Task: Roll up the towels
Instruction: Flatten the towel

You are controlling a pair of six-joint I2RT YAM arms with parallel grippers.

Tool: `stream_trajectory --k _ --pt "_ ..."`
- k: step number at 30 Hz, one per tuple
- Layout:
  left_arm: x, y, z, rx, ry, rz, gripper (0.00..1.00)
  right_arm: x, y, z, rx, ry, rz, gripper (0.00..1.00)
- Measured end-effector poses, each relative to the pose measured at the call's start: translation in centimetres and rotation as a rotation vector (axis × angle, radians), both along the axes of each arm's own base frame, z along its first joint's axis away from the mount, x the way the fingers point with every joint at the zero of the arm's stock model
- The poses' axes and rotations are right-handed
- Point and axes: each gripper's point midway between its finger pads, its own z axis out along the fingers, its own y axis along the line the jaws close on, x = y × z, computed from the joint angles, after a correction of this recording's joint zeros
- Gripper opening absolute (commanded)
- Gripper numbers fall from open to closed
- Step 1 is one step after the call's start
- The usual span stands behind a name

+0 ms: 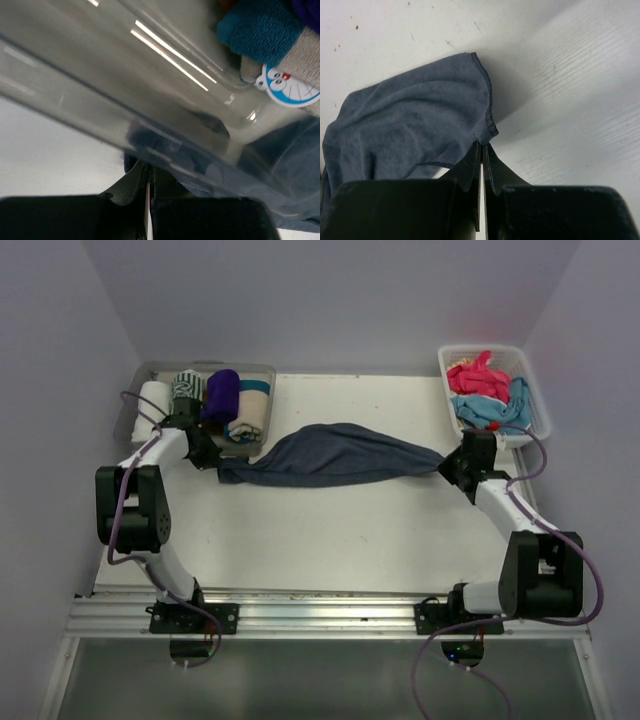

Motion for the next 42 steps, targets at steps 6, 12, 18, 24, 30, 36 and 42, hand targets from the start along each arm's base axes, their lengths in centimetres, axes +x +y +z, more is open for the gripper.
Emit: stream_trajectory --k 6,12,18,24,30,36,42 --pt "2.9 0.1 -0.3 0.003 -0.005 -0.015 0.00 -0.4 2.1 -0.2 -0.001 0.015 0.056 0.00" --pt "6.5 0.4 -0.6 0.012 -0.032 -0.015 0.00 -0.8 2.8 -0.5 -0.004 0.031 0.078 0.00" --pt "7.2 0.2 0.5 0.005 -0.058 -0.027 0.00 -1.5 2.3 -0.4 -0.038 0.051 0.081 0.00" --pt "2.9 -0.2 5.9 0.007 -0.131 -0.074 0.00 -2.2 1.4 2.0 -0.103 0.032 0.097 0.00" --pt "-4.2 -0.4 10.1 0.028 -0.204 -0.101 0.00 -5.9 1.4 2.0 -0.109 0.069 0.117 0.15" --pt "-9.4 -0.6 6.0 0.015 -0.068 -0.100 0.00 -13.2 2.0 -4.2 -0.041 0.288 0.121 0.46" --pt "-10.2 -0.6 5.0 0.011 -0.031 -0.100 0.00 -15.1 1.9 -6.4 -0.033 0.383 0.109 0.49"
